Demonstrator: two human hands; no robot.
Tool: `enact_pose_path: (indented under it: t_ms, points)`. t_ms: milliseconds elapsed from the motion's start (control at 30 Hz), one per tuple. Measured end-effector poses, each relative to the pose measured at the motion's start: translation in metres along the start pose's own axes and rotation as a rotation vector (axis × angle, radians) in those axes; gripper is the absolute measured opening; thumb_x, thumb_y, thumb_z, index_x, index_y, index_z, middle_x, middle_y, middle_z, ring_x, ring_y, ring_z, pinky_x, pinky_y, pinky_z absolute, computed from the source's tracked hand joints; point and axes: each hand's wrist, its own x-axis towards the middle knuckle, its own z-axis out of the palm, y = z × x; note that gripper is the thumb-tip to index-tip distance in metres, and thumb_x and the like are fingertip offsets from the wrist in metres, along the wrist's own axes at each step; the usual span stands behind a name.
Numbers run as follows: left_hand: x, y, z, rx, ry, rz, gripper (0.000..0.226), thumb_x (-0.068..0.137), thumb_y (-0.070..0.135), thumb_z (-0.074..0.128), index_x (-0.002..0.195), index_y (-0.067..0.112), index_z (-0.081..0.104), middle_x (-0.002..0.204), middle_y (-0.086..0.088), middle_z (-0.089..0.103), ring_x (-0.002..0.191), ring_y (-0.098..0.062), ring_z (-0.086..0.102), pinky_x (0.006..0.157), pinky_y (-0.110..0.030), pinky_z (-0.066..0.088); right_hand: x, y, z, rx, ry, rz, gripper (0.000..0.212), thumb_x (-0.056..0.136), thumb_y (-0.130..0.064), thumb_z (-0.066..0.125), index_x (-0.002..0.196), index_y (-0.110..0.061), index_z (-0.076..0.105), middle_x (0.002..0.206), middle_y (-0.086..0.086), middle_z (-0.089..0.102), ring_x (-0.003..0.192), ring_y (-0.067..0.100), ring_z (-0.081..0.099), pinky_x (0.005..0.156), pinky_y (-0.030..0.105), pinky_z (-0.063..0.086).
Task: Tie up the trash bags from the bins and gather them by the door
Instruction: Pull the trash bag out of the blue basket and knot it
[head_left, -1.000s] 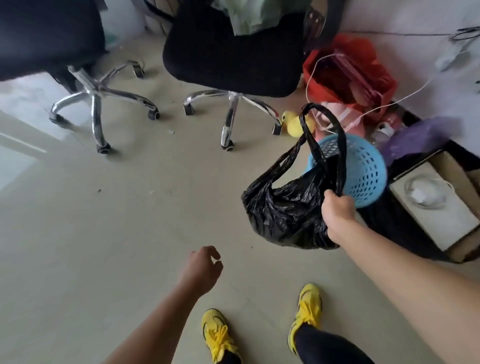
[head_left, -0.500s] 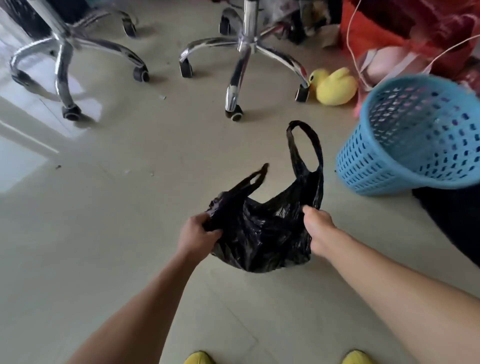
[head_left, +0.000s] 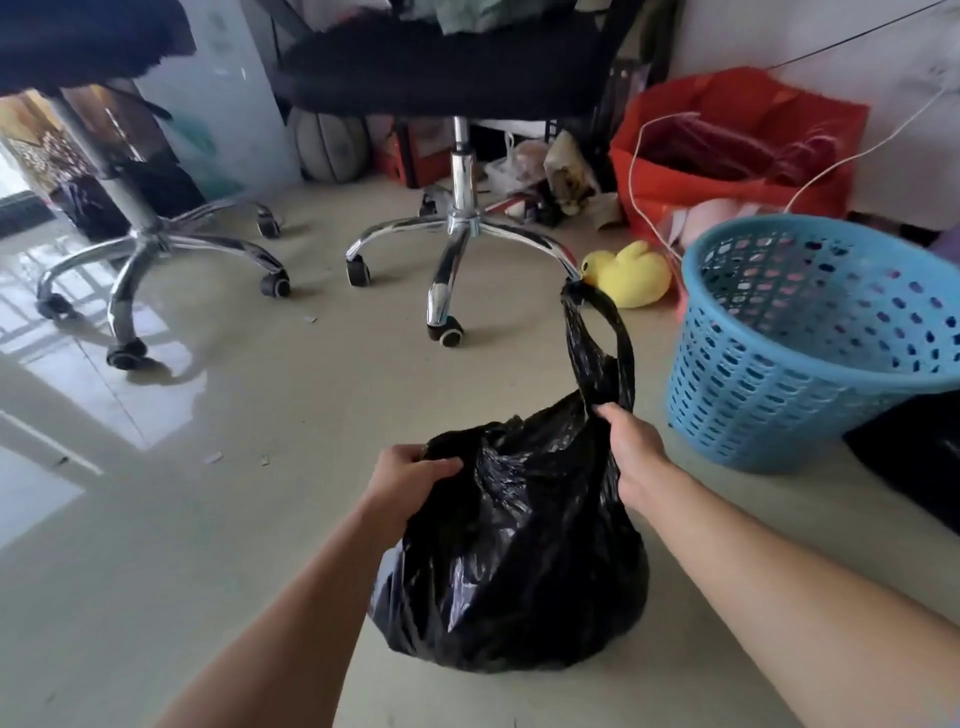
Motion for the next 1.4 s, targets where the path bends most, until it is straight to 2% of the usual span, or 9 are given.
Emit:
enact_pose_path:
  t_ms: [233, 400, 533, 800, 967, 1100, 1200, 1333, 1400]
  points:
    - [-0.024, 0.008, -0.011, -0.759, -0.009, -0.172, 0.031, 0.093, 0.014, 0.045, 0.118, 0.003, 0.061, 0.097, -0.015, 0.069, 0.081, -0.029, 0.066, 0.083, -0.043, 0.054, -0.056, -0.019, 0.004, 0.115, -0.327, -0.113, 0.036, 0.082, -0.029, 0.076, 0.112, -0.011, 0.071, 0.105, 0.014, 0.075, 0.098, 0.029, 0.071, 0.079, 0.037, 0.057]
    - [-0.044, 0.015, -0.019, -0.541, -0.226, 0.023, 0.026, 0.086, 0.031, 0.064, 0.096, 0.008, 0.067, 0.079, -0.011, 0.067, 0.068, -0.025, 0.065, 0.069, -0.035, 0.055, -0.069, -0.024, 0.008, 0.040, -0.322, -0.199, 0.036, 0.080, -0.028, 0.080, 0.109, -0.008, 0.072, 0.104, 0.013, 0.074, 0.090, 0.028, 0.072, 0.071, 0.036, 0.060]
    - [-0.058, 0.017, -0.007, -0.197, 0.028, 0.182, 0.019, 0.081, 0.020, 0.074, 0.085, 0.003, 0.069, 0.073, -0.012, 0.064, 0.064, -0.025, 0.065, 0.066, -0.036, 0.055, -0.070, -0.029, 0.011, 0.066, -0.171, -0.170, 0.046, 0.083, -0.040, 0.074, 0.117, -0.011, 0.068, 0.110, 0.007, 0.071, 0.101, 0.029, 0.067, 0.093, 0.044, 0.053]
    - [-0.056, 0.046, -0.019, -0.519, 0.338, 0.220, 0.022, 0.094, 0.028, 0.056, 0.099, 0.009, 0.067, 0.090, -0.004, 0.066, 0.088, -0.020, 0.062, 0.085, -0.033, 0.049, -0.059, -0.031, -0.008, 0.248, -0.008, 0.020, 0.066, 0.085, -0.053, 0.066, 0.133, -0.010, 0.054, 0.125, 0.014, 0.062, 0.104, 0.037, 0.065, 0.090, 0.059, 0.053]
    - [-0.053, 0.063, -0.022, -0.464, 0.361, 0.303, 0.029, 0.095, 0.034, 0.049, 0.078, 0.013, 0.061, 0.082, -0.007, 0.057, 0.078, -0.021, 0.054, 0.073, -0.035, 0.047, -0.066, -0.035, -0.005, 0.164, -0.314, -0.038, 0.096, 0.056, -0.077, 0.075, 0.129, -0.016, 0.063, 0.125, 0.010, 0.067, 0.109, 0.032, 0.066, 0.099, 0.051, 0.050]
    - [-0.056, 0.072, -0.012, -0.597, 0.285, 0.196, 0.028, 0.097, 0.033, 0.047, 0.089, 0.012, 0.062, 0.089, -0.008, 0.063, 0.085, -0.024, 0.060, 0.086, -0.040, 0.052, -0.091, -0.040, 0.004, 0.025, -0.556, -0.248, 0.064, 0.072, -0.044, 0.081, 0.122, -0.007, 0.066, 0.119, 0.020, 0.069, 0.106, 0.032, 0.068, 0.093, 0.040, 0.054]
    - [-0.060, 0.075, -0.018, -0.817, 0.133, 0.074, 0.033, 0.097, 0.036, 0.048, 0.111, 0.009, 0.062, 0.103, -0.010, 0.068, 0.097, -0.028, 0.067, 0.093, -0.045, 0.052, -0.097, -0.036, 0.010, -0.117, -0.423, -0.394, 0.039, 0.075, -0.020, 0.083, 0.111, -0.009, 0.070, 0.107, 0.016, 0.074, 0.091, 0.026, 0.072, 0.081, 0.034, 0.058]
    - [-0.064, 0.058, -0.033, -0.679, -0.145, 0.096, 0.036, 0.087, 0.035, 0.066, 0.101, 0.002, 0.068, 0.095, -0.019, 0.072, 0.093, -0.034, 0.069, 0.086, -0.047, 0.055, -0.082, -0.034, 0.009, -0.027, -0.174, -0.271, 0.035, 0.089, -0.036, 0.069, 0.114, -0.011, 0.067, 0.108, 0.011, 0.071, 0.099, 0.030, 0.067, 0.093, 0.045, 0.054]
    - [-0.064, 0.049, -0.028, -0.543, -0.054, 0.119, 0.040, 0.080, 0.022, 0.075, 0.108, -0.005, 0.066, 0.091, -0.022, 0.068, 0.085, -0.035, 0.069, 0.084, -0.053, 0.057, -0.073, -0.033, 0.010, 0.056, -0.064, -0.167, 0.044, 0.094, -0.040, 0.060, 0.126, -0.010, 0.060, 0.122, 0.011, 0.064, 0.111, 0.034, 0.061, 0.099, 0.049, 0.050]
